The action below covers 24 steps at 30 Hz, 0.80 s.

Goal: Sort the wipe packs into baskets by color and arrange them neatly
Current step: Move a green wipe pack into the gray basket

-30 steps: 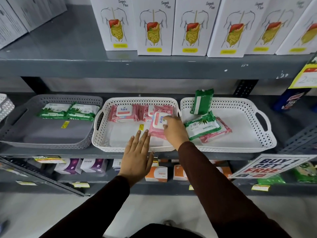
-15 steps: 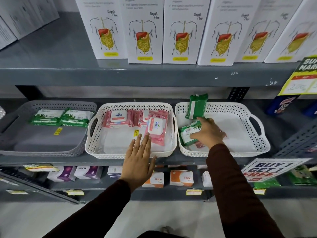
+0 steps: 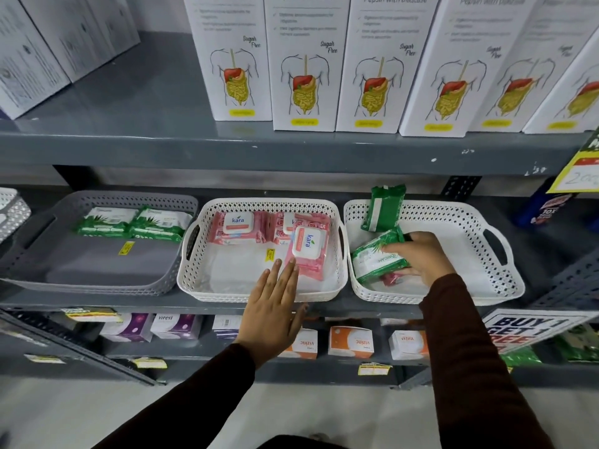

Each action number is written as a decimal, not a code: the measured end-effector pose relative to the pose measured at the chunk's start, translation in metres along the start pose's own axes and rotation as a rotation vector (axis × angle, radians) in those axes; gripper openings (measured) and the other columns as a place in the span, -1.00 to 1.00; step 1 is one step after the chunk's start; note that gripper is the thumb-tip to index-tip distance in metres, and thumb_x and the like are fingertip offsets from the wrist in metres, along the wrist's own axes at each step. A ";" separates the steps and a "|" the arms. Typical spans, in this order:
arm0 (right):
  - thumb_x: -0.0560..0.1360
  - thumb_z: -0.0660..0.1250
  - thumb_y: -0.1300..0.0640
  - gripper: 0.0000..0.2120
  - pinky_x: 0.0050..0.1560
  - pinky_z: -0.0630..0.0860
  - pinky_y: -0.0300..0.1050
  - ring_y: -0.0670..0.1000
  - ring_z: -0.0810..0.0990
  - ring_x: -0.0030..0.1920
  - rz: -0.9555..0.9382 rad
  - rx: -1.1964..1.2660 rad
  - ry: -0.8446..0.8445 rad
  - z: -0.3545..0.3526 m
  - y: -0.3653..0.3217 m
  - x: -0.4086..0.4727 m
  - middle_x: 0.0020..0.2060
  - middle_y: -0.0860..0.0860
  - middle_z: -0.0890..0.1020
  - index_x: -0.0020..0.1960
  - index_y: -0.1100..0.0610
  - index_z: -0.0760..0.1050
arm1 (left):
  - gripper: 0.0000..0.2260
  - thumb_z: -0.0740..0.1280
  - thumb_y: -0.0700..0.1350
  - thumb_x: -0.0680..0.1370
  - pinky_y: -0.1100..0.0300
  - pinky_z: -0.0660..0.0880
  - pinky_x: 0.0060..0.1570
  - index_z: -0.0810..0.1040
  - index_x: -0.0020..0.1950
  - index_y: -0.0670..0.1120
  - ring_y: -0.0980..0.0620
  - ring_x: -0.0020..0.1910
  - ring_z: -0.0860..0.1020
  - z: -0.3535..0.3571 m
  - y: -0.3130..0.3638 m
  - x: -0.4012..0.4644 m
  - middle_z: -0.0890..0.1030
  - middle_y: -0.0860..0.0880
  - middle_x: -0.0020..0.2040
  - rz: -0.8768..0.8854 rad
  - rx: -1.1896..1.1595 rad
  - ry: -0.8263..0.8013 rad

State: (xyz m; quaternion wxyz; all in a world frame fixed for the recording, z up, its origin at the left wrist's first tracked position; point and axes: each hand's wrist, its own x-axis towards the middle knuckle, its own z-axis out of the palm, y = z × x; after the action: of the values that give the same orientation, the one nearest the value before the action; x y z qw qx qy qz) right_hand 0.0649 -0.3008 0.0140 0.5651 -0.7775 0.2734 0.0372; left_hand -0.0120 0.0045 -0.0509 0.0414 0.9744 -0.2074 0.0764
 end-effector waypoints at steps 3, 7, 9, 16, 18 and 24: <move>0.29 0.58 0.24 -0.78 -0.06 0.69 0.17 0.19 0.74 -0.14 -0.054 0.045 0.121 -0.009 -0.008 -0.013 -0.11 0.20 0.74 -0.09 0.21 0.64 | -0.36 -0.03 0.19 0.64 -0.07 -0.01 0.53 -0.04 0.59 -0.15 -0.10 0.59 -0.08 -0.004 -0.012 -0.009 0.02 -0.11 0.61 0.000 -0.014 -0.005; 0.32 0.58 0.25 -0.70 -0.01 0.69 0.17 0.11 0.77 -0.12 -0.174 0.275 0.194 -0.019 -0.033 -0.038 -0.08 0.11 0.75 0.03 0.19 0.66 | -0.36 0.01 0.19 0.64 -0.05 -0.03 0.52 0.01 0.59 -0.18 -0.12 0.59 -0.06 -0.011 -0.044 -0.024 0.05 -0.12 0.61 -0.014 -0.007 0.000; 0.34 0.58 0.25 -0.66 -0.09 0.70 0.10 0.02 0.77 -0.11 -0.214 0.394 0.134 -0.004 -0.048 -0.054 -0.06 0.05 0.75 0.10 0.15 0.63 | -0.36 0.03 0.18 0.63 -0.03 -0.05 0.52 0.03 0.58 -0.18 -0.13 0.59 -0.05 -0.015 -0.064 -0.033 0.04 -0.12 0.60 -0.040 -0.003 -0.005; 0.40 0.50 0.35 -0.53 -0.11 0.69 0.09 0.02 0.72 0.00 -0.240 0.509 -0.209 0.146 -0.085 -0.106 0.12 0.03 0.66 0.20 -0.02 0.51 | -0.34 0.04 0.18 0.60 -0.01 -0.07 0.51 0.13 0.55 -0.23 -0.20 0.55 0.10 -0.039 -0.140 -0.071 0.15 -0.18 0.57 -0.129 0.028 0.007; 0.39 0.49 0.38 -0.58 -0.11 0.68 0.12 0.08 0.73 -0.03 -0.206 0.527 -0.251 0.196 -0.092 -0.117 0.13 0.11 0.66 0.12 0.04 0.48 | -0.33 0.01 0.21 0.60 -0.06 0.01 0.53 0.18 0.54 -0.24 -0.22 0.54 0.15 -0.044 -0.167 -0.084 0.20 -0.19 0.55 -0.178 0.029 0.010; 0.38 0.48 0.41 -0.64 -0.28 0.67 0.05 0.13 0.68 -0.11 -0.092 0.590 -0.314 0.335 -0.117 -0.144 0.02 0.18 0.64 -0.09 0.06 0.39 | -0.39 0.06 0.16 0.59 -0.11 0.22 0.48 0.30 0.49 -0.24 -0.19 0.47 0.34 -0.056 -0.236 -0.116 0.37 -0.20 0.48 -0.220 0.006 -0.017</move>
State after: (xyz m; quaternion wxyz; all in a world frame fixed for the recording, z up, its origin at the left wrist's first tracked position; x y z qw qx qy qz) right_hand 0.0818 0.0799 0.0468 0.8020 -0.5769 0.1464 0.0502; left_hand -0.0276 0.2717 -0.0266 0.0451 0.9920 -0.0994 0.0639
